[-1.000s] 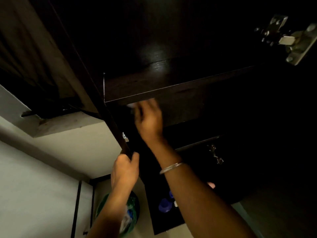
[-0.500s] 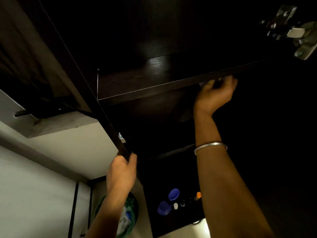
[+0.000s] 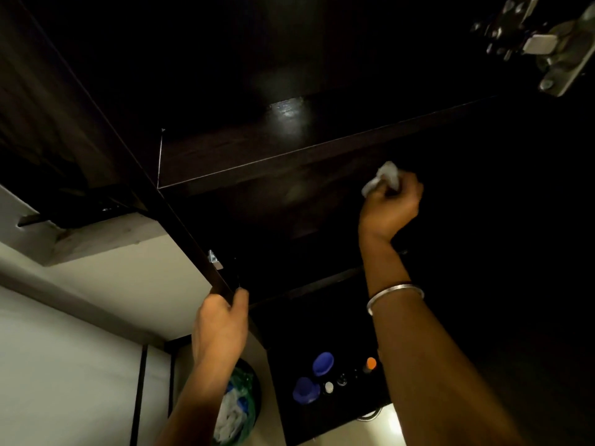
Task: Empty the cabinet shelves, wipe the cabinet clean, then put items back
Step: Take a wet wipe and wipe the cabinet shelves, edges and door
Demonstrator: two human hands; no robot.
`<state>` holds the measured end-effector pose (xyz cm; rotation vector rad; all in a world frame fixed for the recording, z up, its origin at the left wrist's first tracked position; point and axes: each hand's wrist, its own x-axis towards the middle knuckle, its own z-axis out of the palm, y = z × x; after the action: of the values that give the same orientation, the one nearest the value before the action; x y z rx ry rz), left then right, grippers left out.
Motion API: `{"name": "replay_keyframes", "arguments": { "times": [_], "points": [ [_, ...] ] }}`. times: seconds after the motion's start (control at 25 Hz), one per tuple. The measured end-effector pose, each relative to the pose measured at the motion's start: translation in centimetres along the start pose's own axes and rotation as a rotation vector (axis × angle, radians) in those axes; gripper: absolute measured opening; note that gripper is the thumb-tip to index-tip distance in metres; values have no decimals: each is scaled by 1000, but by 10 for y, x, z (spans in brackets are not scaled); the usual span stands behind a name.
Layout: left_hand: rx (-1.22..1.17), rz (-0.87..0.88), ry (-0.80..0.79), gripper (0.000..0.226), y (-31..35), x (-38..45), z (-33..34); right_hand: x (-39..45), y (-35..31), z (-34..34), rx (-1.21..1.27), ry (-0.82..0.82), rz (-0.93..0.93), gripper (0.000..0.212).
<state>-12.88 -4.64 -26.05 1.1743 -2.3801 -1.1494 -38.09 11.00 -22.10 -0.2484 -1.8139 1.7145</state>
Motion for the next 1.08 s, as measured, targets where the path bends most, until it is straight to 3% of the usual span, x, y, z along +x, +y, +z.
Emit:
{"name": "replay_keyframes", "arguments": {
  "times": [0.04,0.16,0.2,0.28,0.36,0.44,0.52,0.6,0.64,0.68,0.72,0.84,0.88,0.92,1.04,1.08],
  "points": [
    [-2,0,-2,50,-1,0,0,-25,-7,4,-26,-72,-70,9],
    [29,-12,11,53,-2,0,-1,-120,-32,4,-78,-652,-308,12],
    [40,-15,10,54,-2,0,-2,-123,-27,3,-111,-697,-402,11],
    [30,-19,-6,52,0,0,-3,-76,-20,8,-80,-421,-409,6],
    [24,-14,0,50,2,-1,-2,-8,-22,12,-58,-12,-230,6],
    [20,-3,7,49,2,-1,0,20,-31,16,1,137,-177,12],
    [27,1,9,49,3,0,0,-20,-47,19,83,-80,-252,13],
    [30,-3,6,49,3,0,-2,-84,-41,14,23,-579,-400,11],
    [33,-4,-2,49,5,-2,-4,-102,-35,5,-45,-743,-470,11],
    [31,-7,-12,48,6,-3,-7,-104,-27,1,-70,-778,-482,11],
    [27,-4,-20,46,8,-6,-7,-96,-27,2,-40,-712,-434,11],
    [40,-2,-9,46,10,-6,-10,-62,-55,16,103,-354,-385,9],
    [52,2,-13,47,12,-5,-9,-60,-70,19,116,-335,-450,13],
    [63,-4,-15,48,13,-5,-10,-68,-78,25,109,-418,-564,15],
    [86,-36,-21,46,17,-6,-11,-111,-92,32,19,-901,-865,26],
    [100,-42,-17,46,19,-6,-11,-120,-84,34,-25,-951,-1059,34]
  ]
}}
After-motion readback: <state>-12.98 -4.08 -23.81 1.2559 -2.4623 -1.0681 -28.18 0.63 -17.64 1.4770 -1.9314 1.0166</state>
